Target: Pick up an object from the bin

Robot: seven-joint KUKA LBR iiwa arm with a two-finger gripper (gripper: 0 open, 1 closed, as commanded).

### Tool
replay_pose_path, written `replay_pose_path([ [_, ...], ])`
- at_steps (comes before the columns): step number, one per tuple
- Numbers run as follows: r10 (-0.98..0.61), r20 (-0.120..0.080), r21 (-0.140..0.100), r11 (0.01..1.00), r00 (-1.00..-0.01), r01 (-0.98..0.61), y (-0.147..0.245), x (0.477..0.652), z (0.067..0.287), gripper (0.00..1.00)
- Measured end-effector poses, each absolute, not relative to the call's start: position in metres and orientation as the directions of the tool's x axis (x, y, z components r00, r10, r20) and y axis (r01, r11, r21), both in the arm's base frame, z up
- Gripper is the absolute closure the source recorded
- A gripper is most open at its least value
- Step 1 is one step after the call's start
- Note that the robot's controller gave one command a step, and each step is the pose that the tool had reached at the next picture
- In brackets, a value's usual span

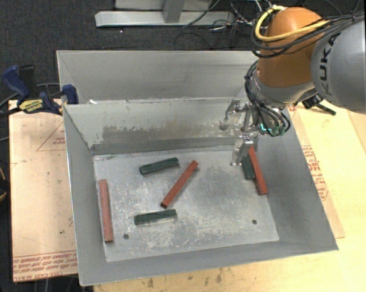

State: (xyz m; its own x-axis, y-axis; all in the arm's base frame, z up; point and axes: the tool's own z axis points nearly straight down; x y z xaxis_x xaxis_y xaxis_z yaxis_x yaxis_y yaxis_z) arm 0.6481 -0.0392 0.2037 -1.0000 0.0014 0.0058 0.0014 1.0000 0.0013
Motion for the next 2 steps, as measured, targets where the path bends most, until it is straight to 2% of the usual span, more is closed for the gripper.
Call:
replay_pose_path([
  [1,0.000,-0.002,0.001,1.000,-1.000,0.000,-0.039,0.650,0.209,0.00],
  [2,-0.103,-0.005,0.000,0.995,-0.995,-0.103,-0.009,0.639,0.152,0.00],
])
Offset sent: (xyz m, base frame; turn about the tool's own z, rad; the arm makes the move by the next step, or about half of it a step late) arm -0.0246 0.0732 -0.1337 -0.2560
